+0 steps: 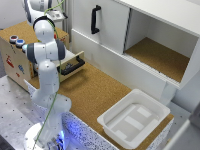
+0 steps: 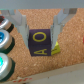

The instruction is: Store the purple object in the drawer

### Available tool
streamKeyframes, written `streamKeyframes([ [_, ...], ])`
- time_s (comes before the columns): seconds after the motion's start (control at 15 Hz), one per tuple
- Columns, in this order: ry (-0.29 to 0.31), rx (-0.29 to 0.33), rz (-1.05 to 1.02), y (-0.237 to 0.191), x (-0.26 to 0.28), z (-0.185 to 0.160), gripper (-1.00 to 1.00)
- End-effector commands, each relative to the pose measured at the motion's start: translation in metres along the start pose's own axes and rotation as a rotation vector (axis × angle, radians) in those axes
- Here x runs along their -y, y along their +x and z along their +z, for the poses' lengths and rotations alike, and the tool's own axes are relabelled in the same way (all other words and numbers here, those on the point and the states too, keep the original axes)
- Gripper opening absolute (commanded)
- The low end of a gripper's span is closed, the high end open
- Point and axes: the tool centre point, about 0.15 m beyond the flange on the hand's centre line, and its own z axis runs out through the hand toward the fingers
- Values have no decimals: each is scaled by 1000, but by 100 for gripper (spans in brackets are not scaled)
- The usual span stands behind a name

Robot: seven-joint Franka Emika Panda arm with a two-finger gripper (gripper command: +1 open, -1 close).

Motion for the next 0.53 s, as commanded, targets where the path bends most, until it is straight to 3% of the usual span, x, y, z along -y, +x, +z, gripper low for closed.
streamKeyframes([
  [0.0, -13, -96, -46, -63, 26, 22, -100],
  [0.2, -95, -57, -122, -101, 25, 44, -100],
  [0.33, -206, -26, -104, -127, 18, 67, -100],
  [0.47, -186, -25, -144, -154, 4, 83, -100],
])
